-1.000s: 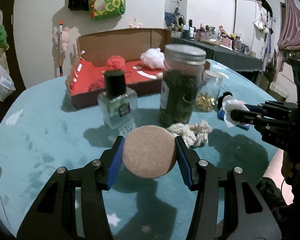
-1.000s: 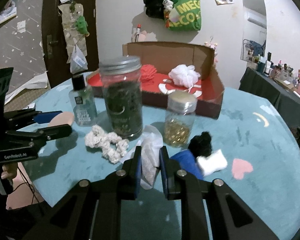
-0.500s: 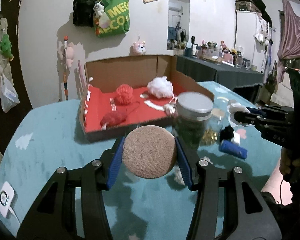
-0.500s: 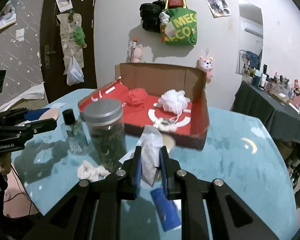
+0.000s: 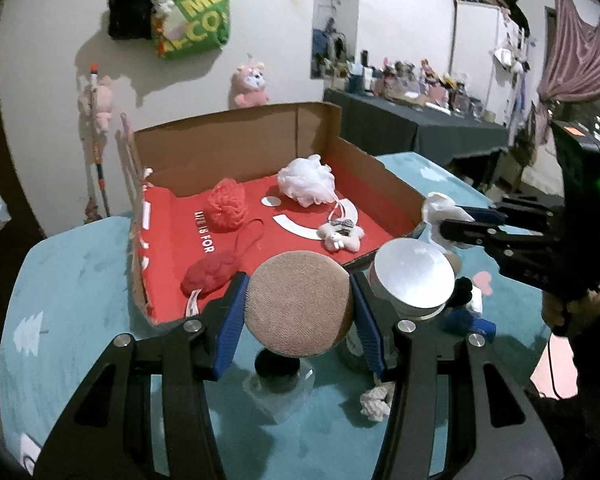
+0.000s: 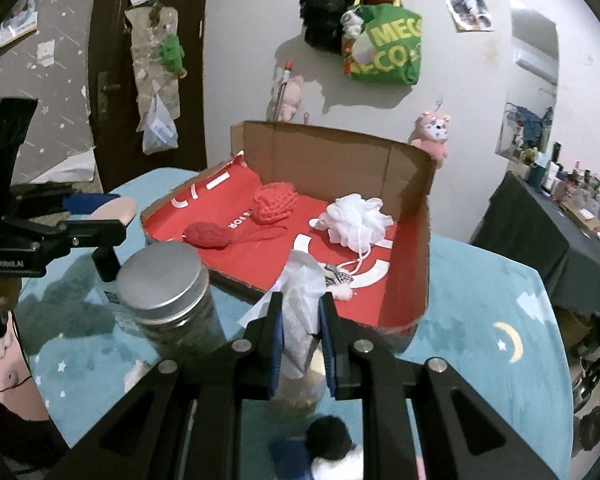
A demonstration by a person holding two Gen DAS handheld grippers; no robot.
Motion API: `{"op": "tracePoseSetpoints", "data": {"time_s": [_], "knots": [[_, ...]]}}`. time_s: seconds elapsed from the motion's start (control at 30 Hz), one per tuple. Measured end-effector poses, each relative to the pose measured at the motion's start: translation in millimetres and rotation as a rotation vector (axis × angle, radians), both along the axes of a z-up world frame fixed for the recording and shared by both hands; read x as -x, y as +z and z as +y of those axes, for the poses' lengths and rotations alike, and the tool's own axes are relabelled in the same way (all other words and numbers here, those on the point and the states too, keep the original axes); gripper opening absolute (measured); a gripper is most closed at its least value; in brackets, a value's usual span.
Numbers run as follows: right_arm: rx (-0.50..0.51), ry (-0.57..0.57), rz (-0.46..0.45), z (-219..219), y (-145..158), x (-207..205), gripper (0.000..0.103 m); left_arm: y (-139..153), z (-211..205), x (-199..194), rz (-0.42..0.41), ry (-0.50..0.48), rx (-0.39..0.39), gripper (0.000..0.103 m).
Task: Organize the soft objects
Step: 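Carry the sponge pad and tissue over the box and lower them inside, then open both tools to release the pad and tissue into the box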
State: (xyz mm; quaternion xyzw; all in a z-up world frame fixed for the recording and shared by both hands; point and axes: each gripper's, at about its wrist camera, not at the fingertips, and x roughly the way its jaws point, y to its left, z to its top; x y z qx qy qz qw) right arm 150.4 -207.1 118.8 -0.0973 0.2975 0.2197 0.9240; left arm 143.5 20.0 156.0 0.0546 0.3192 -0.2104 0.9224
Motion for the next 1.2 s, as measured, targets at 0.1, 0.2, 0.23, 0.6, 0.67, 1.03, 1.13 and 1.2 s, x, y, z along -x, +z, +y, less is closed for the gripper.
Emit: {"op": "tracePoseSetpoints", "data": {"time_s": [0.1, 0.2, 0.23, 0.6, 0.67, 1.03, 1.13, 1.2], "knots": [[0.014, 0.029, 0.034, 4, 0, -15, 0.018, 2, -1, -17, 0.036, -0.032, -0.017, 0.049], [0.028, 0.077, 0.082, 11, 0, -32, 0.018, 3, -2, -32, 0.063, -0.053, -0.038, 0.048], [0.035, 0.091, 0.096, 14, 1, -38, 0.018, 4, -2, -39, 0.077, -0.066, -0.042, 0.048], [0.101, 0.235, 0.262, 45, -7, -109, 0.018, -12, -4, -115, 0.217, -0.157, -0.088, 0.049], [0.105, 0.271, 0.303, 53, -12, -124, 0.018, -22, -8, -129, 0.244, -0.173, -0.110, 0.049], [0.158, 0.377, 0.509, 82, -57, -180, 0.018, -75, -31, -170, 0.359, -0.241, -0.224, 0.049], [0.178, 0.378, 0.528, 85, -65, -185, 0.019, -81, -33, -173, 0.372, -0.253, -0.245, 0.049], [0.186, 0.373, 0.541, 85, -70, -187, 0.019, -85, -33, -177, 0.384, -0.259, -0.258, 0.049]]}}
